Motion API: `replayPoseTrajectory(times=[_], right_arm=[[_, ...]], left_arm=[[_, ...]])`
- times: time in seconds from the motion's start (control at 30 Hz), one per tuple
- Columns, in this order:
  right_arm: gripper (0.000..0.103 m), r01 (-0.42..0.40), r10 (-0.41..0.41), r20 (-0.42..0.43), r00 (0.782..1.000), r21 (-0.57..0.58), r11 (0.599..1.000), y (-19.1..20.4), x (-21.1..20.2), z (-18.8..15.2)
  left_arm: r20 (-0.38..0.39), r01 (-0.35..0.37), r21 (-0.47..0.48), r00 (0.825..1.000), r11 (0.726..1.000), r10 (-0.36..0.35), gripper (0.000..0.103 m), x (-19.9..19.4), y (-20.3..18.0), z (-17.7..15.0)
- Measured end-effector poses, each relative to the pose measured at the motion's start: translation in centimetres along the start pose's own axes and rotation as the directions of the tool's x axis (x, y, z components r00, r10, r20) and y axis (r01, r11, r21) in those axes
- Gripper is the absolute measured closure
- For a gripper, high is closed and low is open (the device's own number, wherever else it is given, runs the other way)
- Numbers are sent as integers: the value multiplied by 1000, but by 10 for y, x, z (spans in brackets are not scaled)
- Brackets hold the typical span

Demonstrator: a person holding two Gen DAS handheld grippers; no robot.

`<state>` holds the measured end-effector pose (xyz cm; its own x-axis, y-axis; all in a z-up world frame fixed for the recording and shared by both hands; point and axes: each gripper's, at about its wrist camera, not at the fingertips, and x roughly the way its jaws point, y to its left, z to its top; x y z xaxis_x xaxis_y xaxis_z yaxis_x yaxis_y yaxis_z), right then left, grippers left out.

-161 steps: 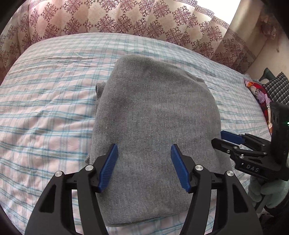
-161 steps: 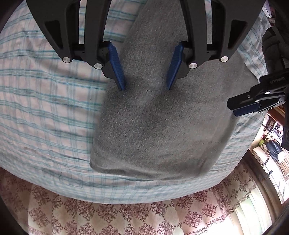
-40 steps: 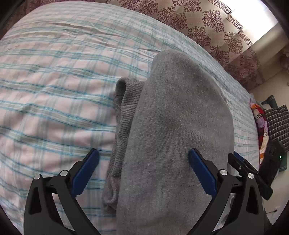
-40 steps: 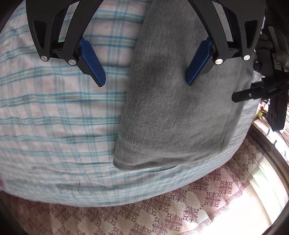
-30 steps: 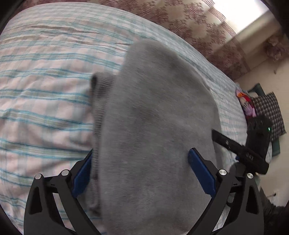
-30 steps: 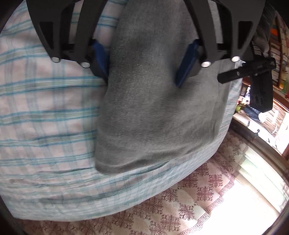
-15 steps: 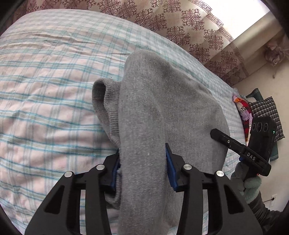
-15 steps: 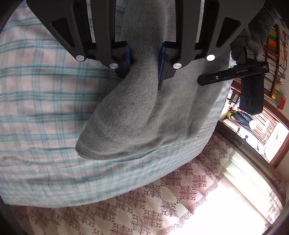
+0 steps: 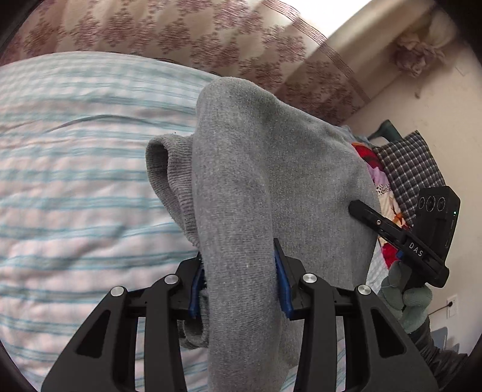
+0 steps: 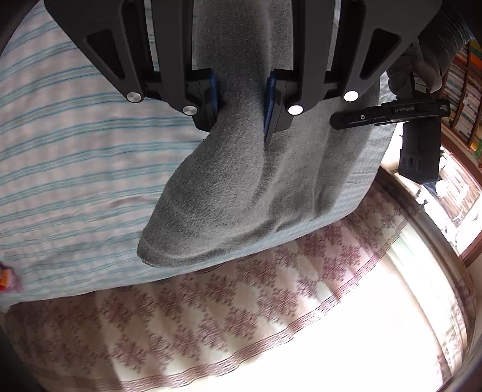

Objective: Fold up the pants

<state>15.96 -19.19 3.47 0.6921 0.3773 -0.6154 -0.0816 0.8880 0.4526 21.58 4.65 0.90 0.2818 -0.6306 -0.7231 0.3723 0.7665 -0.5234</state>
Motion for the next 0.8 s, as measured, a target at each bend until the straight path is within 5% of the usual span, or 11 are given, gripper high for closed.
replayPoseTrajectory(times=[0.4, 0.8], right_arm=[[80, 162, -165, 41, 986, 54, 985, -123, -48, 24], [74, 186, -184, -27, 983, 112, 976, -204, -30, 9]], left_arm=[[-102, 59, 72, 993, 996, -51, 63, 137, -108, 46], [-169, 31, 73, 985, 997, -18, 61, 212, -117, 57]])
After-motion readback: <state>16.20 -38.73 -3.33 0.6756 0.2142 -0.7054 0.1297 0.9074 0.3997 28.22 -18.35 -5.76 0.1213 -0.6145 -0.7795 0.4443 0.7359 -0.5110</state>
